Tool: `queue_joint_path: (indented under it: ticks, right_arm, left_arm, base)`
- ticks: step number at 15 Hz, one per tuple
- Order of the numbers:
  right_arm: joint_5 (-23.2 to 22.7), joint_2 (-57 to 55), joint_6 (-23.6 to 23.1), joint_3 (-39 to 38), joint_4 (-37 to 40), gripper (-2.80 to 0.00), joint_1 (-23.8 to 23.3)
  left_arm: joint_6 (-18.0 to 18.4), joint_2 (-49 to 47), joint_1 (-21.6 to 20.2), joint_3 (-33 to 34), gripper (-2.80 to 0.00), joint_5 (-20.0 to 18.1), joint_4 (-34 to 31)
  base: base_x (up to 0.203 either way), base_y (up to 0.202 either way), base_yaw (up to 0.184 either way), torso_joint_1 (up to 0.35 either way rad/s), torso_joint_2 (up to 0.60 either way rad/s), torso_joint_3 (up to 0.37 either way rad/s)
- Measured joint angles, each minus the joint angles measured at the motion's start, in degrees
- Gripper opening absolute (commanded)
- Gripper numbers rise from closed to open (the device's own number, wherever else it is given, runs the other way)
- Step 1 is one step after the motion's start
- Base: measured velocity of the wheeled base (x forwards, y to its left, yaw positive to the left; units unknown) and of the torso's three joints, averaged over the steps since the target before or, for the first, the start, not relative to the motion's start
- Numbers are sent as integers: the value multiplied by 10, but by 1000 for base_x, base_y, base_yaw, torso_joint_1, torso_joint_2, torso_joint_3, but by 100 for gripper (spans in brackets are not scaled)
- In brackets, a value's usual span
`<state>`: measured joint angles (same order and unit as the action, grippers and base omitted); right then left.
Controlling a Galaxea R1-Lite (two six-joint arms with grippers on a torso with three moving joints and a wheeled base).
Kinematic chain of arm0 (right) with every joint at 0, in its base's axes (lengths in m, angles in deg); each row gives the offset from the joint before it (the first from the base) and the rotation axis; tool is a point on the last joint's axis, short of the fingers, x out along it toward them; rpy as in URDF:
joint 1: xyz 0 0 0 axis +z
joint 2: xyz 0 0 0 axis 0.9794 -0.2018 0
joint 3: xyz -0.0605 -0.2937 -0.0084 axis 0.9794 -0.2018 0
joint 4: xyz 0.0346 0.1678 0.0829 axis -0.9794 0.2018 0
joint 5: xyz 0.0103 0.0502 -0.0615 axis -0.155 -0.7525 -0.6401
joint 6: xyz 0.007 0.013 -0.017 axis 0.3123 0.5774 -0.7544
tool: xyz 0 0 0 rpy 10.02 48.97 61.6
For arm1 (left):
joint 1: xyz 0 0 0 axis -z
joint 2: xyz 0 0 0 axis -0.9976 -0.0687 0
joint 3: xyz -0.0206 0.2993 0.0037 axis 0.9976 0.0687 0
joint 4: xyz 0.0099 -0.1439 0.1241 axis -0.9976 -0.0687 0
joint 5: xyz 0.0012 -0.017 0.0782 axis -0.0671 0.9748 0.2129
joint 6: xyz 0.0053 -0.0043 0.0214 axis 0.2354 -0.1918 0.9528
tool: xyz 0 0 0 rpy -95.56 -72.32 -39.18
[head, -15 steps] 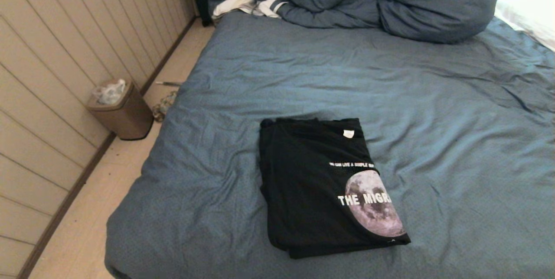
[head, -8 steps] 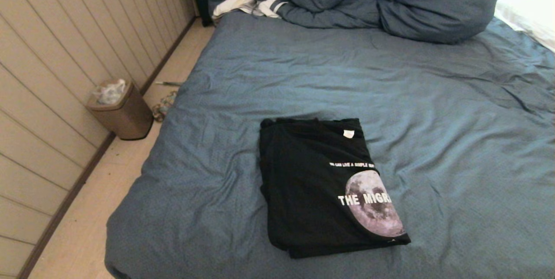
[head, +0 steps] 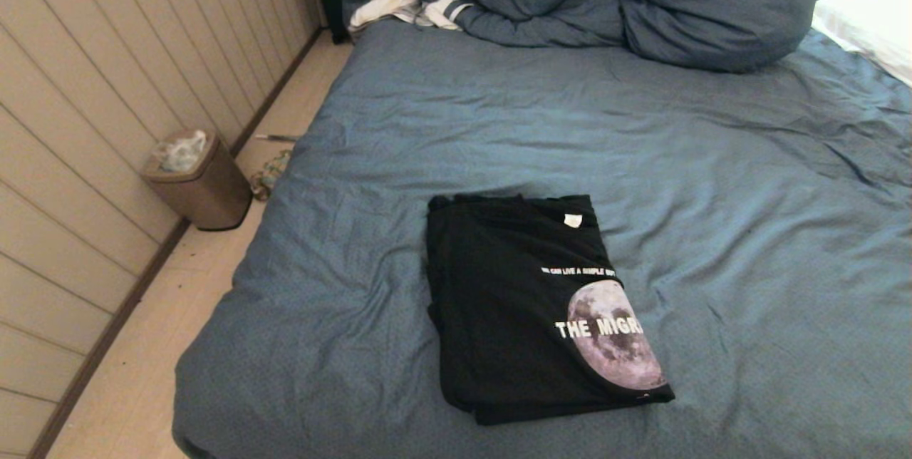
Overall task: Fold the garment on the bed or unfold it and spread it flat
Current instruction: Unford the black T-shirt
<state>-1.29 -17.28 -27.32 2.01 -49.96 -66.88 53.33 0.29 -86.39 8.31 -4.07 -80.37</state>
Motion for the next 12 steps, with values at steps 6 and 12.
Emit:
queue_joint_path:
  ticks: [6, 12]
  right_arm:
    - [-11, -1, -27, 14, 42, -280, -6]
    - [-24, 67, -50, 15, 42, -280, -98]
  left_arm:
    - [-2, 5, 0, 6, -280, -27, 2]
    - [-16, 5, 0, 7, -280, -27, 0]
  base:
    - [0, 0, 0, 0, 0, 0]
    - [0, 0, 0, 0, 0, 0]
